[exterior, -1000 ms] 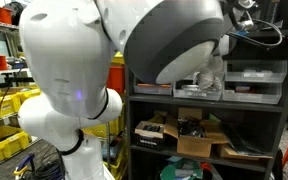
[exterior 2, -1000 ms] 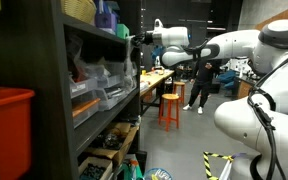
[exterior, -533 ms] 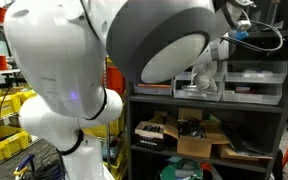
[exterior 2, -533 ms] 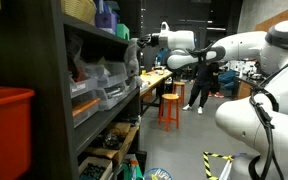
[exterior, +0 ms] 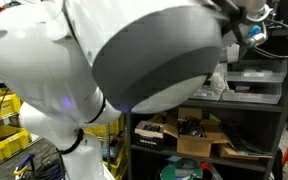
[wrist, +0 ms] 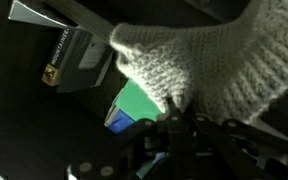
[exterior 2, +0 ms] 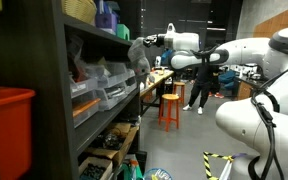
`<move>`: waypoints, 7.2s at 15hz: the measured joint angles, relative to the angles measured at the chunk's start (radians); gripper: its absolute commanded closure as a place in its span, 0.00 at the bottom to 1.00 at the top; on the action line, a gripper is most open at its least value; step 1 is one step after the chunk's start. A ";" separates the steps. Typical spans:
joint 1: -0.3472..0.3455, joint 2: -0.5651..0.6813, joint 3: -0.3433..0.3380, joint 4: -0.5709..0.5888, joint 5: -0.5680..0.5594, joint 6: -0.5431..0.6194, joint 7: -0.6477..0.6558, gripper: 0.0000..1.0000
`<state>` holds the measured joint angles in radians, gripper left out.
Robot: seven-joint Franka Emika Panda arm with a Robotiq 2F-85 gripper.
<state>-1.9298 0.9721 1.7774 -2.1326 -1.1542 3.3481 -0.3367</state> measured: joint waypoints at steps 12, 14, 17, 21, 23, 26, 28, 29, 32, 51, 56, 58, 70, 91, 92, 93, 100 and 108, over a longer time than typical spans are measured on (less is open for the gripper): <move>0.027 -0.019 0.006 0.110 0.100 0.002 0.022 0.99; 0.052 -0.058 -0.010 0.150 0.135 0.001 0.022 0.99; 0.109 -0.120 -0.063 0.207 0.178 0.000 0.022 0.99; 0.187 -0.192 -0.152 0.258 0.221 -0.001 0.022 0.99; 0.214 -0.211 -0.182 0.270 0.229 -0.001 0.022 0.99; 0.233 -0.221 -0.203 0.275 0.230 -0.003 0.022 0.99; 0.236 -0.221 -0.203 0.274 0.229 -0.005 0.021 0.99; 0.236 -0.221 -0.203 0.272 0.228 -0.006 0.021 0.99; 0.235 -0.219 -0.199 0.260 0.214 -0.006 0.020 0.99; 0.093 -0.175 -0.077 0.067 0.084 0.114 -0.073 0.99; 0.064 -0.154 -0.051 0.007 0.080 0.113 -0.126 0.99; 0.064 -0.152 -0.050 -0.014 0.080 0.112 -0.149 0.99; -0.007 -0.092 0.036 -0.139 0.080 0.112 -0.300 0.99; -0.122 0.113 0.161 -0.367 0.143 0.113 -0.566 0.99; -0.122 0.125 0.170 -0.360 0.171 0.113 -0.580 0.99; -0.122 0.138 0.180 -0.347 0.204 0.113 -0.594 0.99; -0.100 0.167 0.217 -0.149 0.422 0.103 -0.669 0.99; 0.136 0.015 0.010 0.264 0.570 0.103 -0.668 0.99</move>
<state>-1.7936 0.9871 1.7871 -1.8688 -0.5840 3.4515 -1.0050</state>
